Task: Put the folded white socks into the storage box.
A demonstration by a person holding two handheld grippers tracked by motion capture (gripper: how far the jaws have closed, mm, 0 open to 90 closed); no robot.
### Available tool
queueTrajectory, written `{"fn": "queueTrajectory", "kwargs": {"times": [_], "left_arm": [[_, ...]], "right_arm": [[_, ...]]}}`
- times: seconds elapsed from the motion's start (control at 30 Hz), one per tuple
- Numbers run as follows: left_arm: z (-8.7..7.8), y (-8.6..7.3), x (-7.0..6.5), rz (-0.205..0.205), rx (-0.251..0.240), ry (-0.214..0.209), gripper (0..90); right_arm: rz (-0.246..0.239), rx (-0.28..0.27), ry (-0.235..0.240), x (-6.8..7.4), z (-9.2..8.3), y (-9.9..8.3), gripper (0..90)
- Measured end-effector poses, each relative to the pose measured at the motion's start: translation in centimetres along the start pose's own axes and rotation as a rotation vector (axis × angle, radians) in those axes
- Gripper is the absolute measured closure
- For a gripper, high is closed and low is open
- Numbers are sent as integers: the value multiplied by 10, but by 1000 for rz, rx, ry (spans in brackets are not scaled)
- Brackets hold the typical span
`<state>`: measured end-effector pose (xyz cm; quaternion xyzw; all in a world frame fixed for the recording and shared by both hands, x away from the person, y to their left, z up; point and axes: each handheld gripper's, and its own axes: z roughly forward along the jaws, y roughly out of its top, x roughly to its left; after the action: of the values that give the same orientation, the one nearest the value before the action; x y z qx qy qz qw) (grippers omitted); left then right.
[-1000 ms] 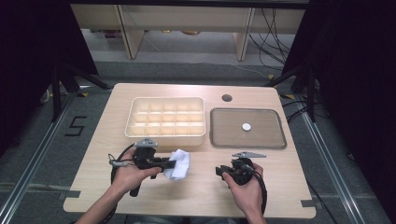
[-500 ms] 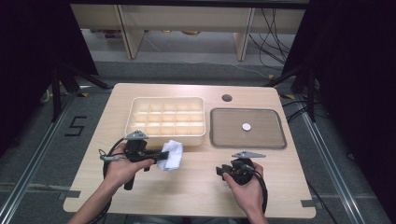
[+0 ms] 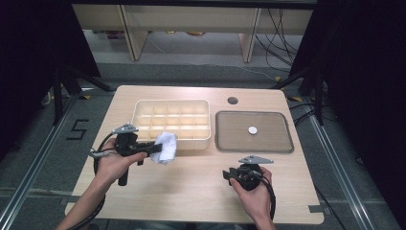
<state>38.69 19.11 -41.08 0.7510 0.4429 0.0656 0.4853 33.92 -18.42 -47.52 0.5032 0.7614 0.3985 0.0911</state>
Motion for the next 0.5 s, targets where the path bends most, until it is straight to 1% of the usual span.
{"fn": "queueTrajectory", "kwargs": {"times": [0.07, 0.1, 0.2, 0.23, 0.27, 0.3, 0.33, 0.4, 0.43, 0.47, 0.5], "left_arm": [[-2, 2, 2, -6, -7, 10, 764], [-2, 3, 3, -6, -9, 6, 764], [-4, 6, 7, -11, -13, 21, 764], [-4, 9, 11, -15, -13, 28, 764], [-5, 10, 12, -19, -19, 37, 764], [-5, 10, 12, -19, -19, 37, 764], [-7, 13, 17, -22, -16, 42, 764], [-7, 15, 19, -30, -23, 49, 764], [-9, 19, 24, -34, -21, 52, 763], [-9, 19, 24, -34, -21, 52, 763], [-10, 21, 27, -39, -32, 62, 763]], "right_arm": [[1, -1, 3, 0, 0, 0, 653], [-2, -2, -6, 0, 0, -1, 652], [6, 6, -11, 0, 0, -2, 649], [-5, 2, -8, -1, -1, -2, 648], [-4, 1, -11, -1, -1, -2, 647], [-4, 0, -11, -1, -1, -2, 647], [31, 7, 0, 2, -1, -2, 647], [32, 2, 1, 2, -1, -2, 646], [31, 3, 1, 2, -1, -2, 646], [31, 3, 1, 2, -1, -2, 646], [25, 1, -1, 2, -1, -2, 645]]}}
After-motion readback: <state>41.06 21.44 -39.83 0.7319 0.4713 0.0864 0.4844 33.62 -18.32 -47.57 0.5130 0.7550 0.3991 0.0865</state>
